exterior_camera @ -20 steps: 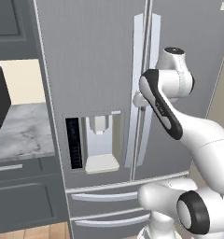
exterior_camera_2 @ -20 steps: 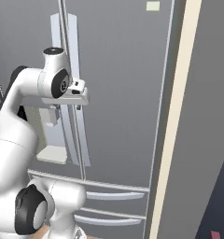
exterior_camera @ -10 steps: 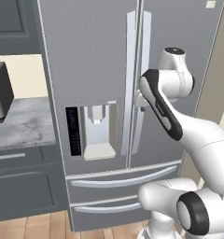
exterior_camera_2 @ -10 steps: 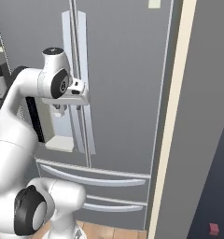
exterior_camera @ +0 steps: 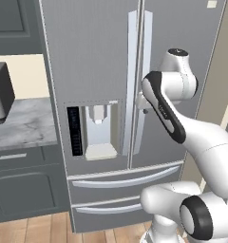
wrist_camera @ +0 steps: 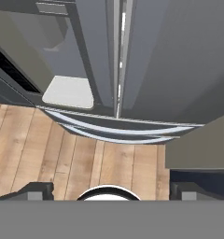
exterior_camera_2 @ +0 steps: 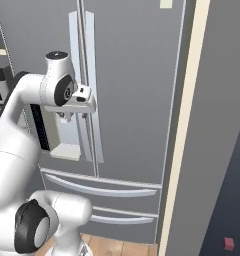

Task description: Retrieve the sausage and cheese from the fridge and place them on the cutting board on the counter.

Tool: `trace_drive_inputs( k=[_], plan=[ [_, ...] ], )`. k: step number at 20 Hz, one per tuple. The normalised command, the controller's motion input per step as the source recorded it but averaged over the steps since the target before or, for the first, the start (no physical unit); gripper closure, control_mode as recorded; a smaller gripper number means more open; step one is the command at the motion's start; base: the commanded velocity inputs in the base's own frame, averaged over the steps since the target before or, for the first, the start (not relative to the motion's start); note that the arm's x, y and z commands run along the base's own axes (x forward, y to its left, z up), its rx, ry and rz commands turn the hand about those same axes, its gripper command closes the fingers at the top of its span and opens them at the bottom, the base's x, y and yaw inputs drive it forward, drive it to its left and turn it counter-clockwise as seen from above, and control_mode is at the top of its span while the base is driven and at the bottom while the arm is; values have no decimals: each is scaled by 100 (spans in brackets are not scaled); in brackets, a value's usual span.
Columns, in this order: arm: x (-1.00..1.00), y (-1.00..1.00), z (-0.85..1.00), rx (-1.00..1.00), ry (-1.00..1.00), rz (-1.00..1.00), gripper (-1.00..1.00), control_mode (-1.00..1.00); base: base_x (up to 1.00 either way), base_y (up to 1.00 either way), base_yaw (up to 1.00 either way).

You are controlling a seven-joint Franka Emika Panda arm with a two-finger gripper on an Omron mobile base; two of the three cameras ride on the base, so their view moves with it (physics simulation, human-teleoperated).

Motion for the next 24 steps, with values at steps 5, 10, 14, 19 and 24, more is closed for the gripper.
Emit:
trace_drive_inputs(
  k=[5,10,14,19,24],
  plan=[
    [0,0,0,0,0,0,-100,100,0,0,0],
    [0,0,0,0,0,0,-100,100,0,0,0],
    [0,0,0,0,0,0,-100,-100,0,0,0],
    [0,0,0,0,0,0,-100,-100,0,0,0],
    [-7,-1,-2,0,-3,0,-100,-100,0,0,0]
  ],
)
